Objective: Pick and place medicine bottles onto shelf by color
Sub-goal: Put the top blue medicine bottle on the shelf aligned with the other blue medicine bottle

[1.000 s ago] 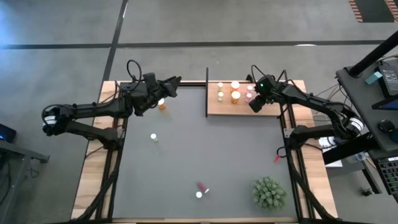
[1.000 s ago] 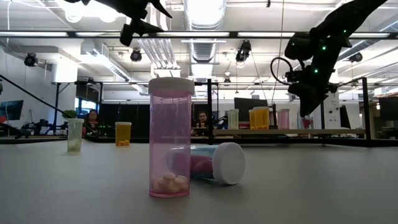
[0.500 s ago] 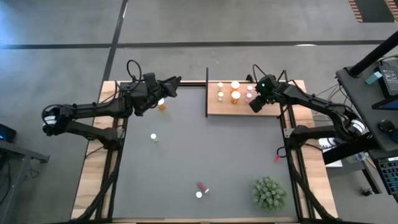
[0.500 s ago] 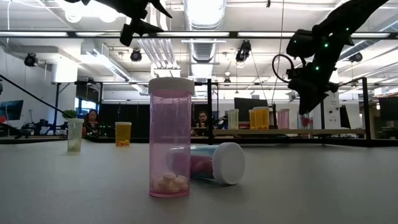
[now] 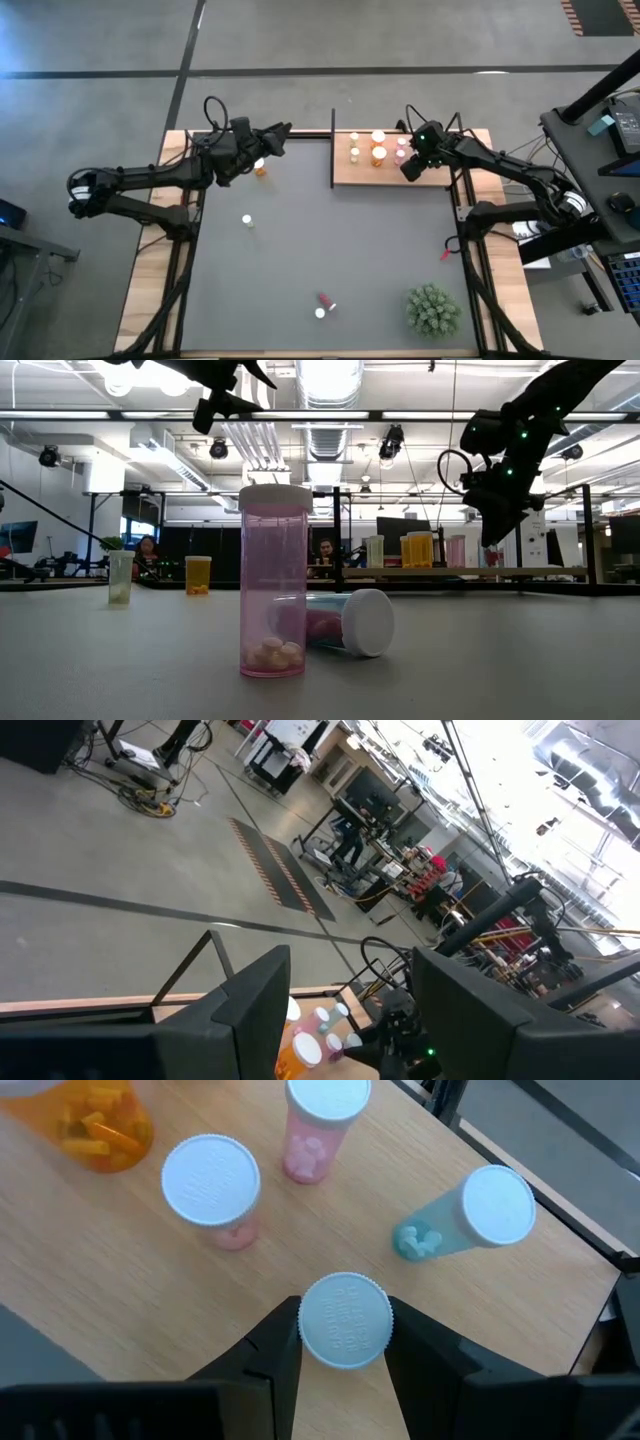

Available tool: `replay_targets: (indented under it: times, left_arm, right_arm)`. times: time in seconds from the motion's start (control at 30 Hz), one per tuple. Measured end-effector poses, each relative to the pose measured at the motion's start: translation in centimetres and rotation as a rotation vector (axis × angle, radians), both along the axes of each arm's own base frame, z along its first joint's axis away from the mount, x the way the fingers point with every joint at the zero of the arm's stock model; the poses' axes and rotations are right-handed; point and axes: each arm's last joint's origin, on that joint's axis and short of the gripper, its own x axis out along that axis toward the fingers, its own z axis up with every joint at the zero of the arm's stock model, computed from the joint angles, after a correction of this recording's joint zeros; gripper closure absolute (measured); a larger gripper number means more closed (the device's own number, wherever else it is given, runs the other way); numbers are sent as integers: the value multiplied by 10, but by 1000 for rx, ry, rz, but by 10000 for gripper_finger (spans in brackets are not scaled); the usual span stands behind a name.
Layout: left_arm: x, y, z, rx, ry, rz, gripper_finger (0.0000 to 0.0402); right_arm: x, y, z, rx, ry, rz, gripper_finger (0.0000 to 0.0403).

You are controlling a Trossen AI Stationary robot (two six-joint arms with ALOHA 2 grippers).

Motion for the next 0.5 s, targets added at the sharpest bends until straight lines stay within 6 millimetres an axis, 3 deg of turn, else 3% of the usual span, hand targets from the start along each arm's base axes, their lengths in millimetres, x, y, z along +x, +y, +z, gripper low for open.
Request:
replay_targets:
  times: [0.5]
  left_arm:
    - [0, 0, 0, 1, 0, 0, 209]
  right_arm:
    - [0, -1, 0, -19, 14, -14, 282]
